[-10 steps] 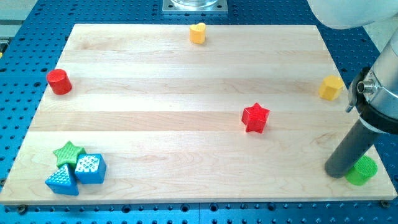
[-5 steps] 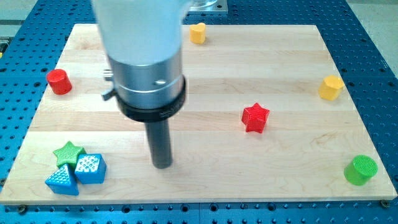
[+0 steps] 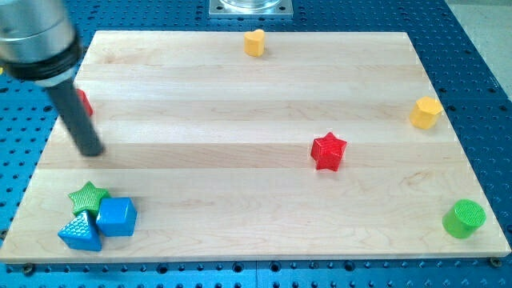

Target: Place the green star at the center of the board

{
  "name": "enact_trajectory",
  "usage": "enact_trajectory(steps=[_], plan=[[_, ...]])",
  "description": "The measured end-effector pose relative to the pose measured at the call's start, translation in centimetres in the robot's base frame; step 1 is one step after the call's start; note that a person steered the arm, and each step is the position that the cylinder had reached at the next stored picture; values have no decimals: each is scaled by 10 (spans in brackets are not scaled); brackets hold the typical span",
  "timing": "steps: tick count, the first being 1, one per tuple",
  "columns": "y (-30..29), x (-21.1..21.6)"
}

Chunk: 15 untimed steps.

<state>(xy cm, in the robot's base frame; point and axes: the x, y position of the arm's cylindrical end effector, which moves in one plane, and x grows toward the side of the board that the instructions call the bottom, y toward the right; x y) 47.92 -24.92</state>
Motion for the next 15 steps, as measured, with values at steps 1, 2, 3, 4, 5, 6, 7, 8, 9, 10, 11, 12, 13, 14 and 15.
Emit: enact_trajectory(steps=[1,2,3,4,5,6,7,8,9,10,11,12,13,14,15], plan=[[-46,18],[-56,28],[-44,66],[-25,85],[-25,94],[-26,95],[-27,128],[-19,139],[0,138],[17,139],[20,139],[26,139],[37,139],[58,139],[87,139]])
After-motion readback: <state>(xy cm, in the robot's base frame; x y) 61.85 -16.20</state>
